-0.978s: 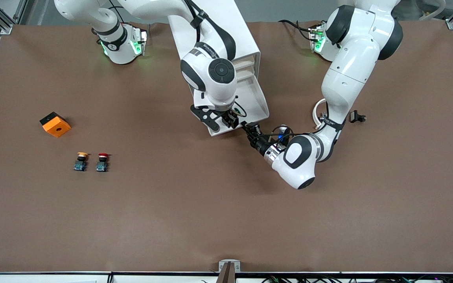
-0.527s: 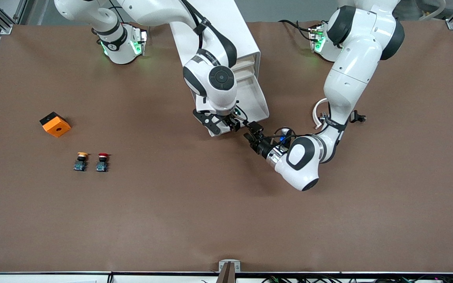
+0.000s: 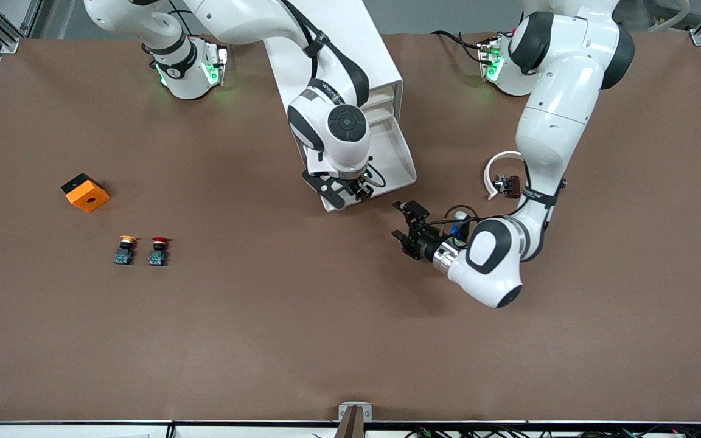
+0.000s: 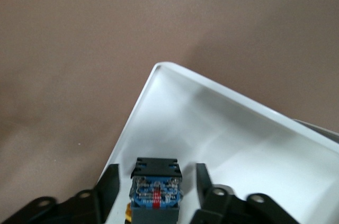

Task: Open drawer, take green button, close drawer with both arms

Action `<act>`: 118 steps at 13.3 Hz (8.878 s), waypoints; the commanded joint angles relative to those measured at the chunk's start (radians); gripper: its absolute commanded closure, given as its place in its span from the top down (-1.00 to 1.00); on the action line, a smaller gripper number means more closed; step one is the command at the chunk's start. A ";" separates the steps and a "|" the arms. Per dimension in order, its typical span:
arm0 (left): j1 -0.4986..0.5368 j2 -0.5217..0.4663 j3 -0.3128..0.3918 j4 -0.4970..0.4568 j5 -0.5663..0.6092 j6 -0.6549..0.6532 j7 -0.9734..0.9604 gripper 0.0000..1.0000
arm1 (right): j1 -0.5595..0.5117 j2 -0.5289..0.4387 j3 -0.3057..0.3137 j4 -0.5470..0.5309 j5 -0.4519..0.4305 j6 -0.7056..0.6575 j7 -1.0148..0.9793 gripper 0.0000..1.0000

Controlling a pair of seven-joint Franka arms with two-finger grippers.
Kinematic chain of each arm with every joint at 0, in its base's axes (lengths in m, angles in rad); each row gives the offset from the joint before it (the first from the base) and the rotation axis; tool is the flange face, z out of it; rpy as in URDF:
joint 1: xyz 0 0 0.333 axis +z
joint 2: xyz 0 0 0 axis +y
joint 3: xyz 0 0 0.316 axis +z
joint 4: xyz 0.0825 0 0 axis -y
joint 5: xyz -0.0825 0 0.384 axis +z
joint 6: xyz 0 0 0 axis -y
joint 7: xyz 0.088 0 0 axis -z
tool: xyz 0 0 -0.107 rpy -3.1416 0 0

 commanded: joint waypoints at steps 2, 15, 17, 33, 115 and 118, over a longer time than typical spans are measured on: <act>-0.005 -0.069 0.083 -0.016 0.003 -0.004 0.128 1.00 | 0.015 0.003 -0.008 0.016 0.023 -0.004 -0.006 -0.62; 0.000 -0.285 0.131 -0.018 0.443 -0.036 0.574 1.00 | -0.155 -0.167 -0.011 0.149 0.060 -0.460 -0.370 -0.73; -0.008 -0.341 0.131 -0.018 0.555 -0.028 0.611 1.00 | -0.266 -0.212 -0.013 0.140 0.064 -0.526 -0.616 -0.73; -0.238 -0.422 0.083 -0.318 0.715 0.503 1.248 1.00 | -0.674 -0.137 -0.019 -0.219 -0.067 0.077 -1.437 -0.62; -0.026 -0.537 0.169 -0.255 0.917 0.537 1.083 1.00 | -0.851 -0.604 -0.015 0.132 -0.098 -0.700 -1.565 1.00; 0.066 -0.667 0.166 -0.254 0.916 0.388 1.214 1.00 | -0.851 -0.604 -0.015 0.132 -0.100 -0.700 -1.565 1.00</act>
